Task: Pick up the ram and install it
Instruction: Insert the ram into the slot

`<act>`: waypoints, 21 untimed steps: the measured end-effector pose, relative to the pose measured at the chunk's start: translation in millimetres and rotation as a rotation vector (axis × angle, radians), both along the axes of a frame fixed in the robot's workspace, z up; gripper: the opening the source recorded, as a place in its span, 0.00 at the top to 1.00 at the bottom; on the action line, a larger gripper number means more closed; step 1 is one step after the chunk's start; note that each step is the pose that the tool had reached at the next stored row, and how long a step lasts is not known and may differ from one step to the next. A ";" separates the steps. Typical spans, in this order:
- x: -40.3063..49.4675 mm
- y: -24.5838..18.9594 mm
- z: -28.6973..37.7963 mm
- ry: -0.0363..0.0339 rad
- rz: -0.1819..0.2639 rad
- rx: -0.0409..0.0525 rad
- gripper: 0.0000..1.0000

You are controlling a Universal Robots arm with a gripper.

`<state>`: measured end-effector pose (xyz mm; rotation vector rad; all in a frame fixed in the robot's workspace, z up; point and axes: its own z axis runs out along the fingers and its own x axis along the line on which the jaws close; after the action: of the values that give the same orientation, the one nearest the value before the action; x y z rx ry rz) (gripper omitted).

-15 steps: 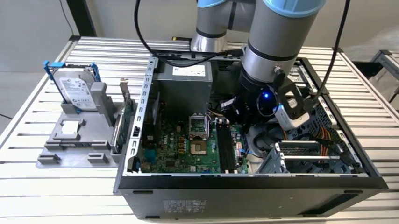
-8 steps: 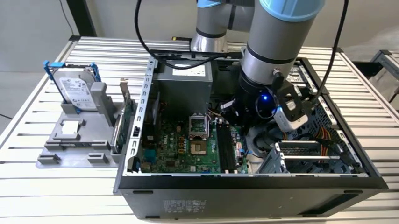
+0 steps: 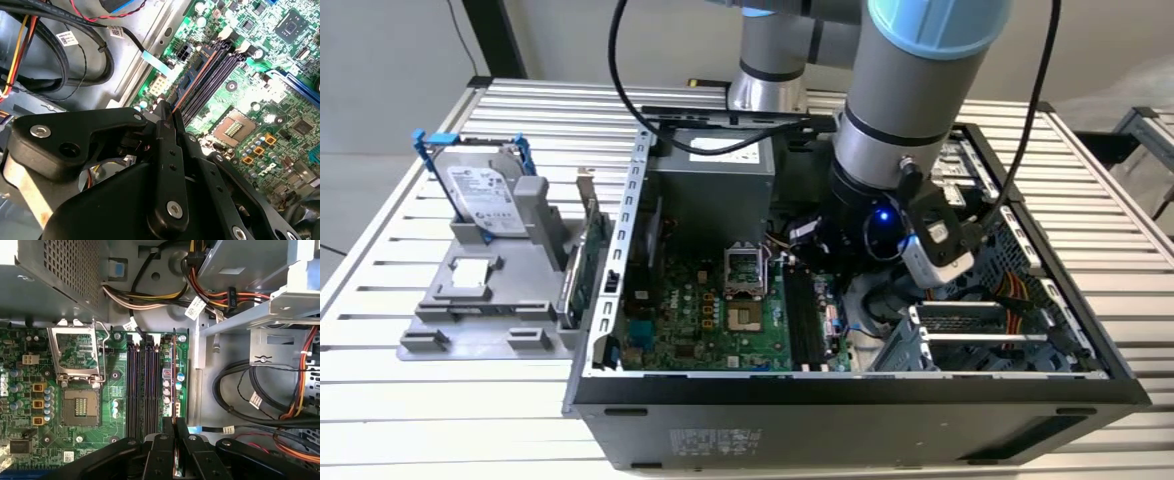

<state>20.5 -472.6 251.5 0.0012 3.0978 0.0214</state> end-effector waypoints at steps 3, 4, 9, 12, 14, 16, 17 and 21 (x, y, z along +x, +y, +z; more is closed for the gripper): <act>-0.1 -0.4 -2.8 0.0000 0.000 -0.0001 1.00; -0.2 -0.7 -3.7 0.0000 0.000 -0.0001 1.00; -0.4 -1.7 -6.0 0.0045 0.000 -0.0019 1.00; -0.4 -2.1 -8.4 0.0094 0.000 -0.0054 1.00; -0.4 -2.5 -10.0 0.0106 0.000 -0.0070 1.00; -0.4 -3.2 -11.4 0.0114 0.000 -0.0085 1.00; -0.4 -3.3 -12.4 0.0116 0.000 -0.0089 1.00; -0.5 -3.8 -16.0 0.0121 0.000 -0.0122 1.00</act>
<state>20.0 -476.4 235.5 0.0006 3.1100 0.0025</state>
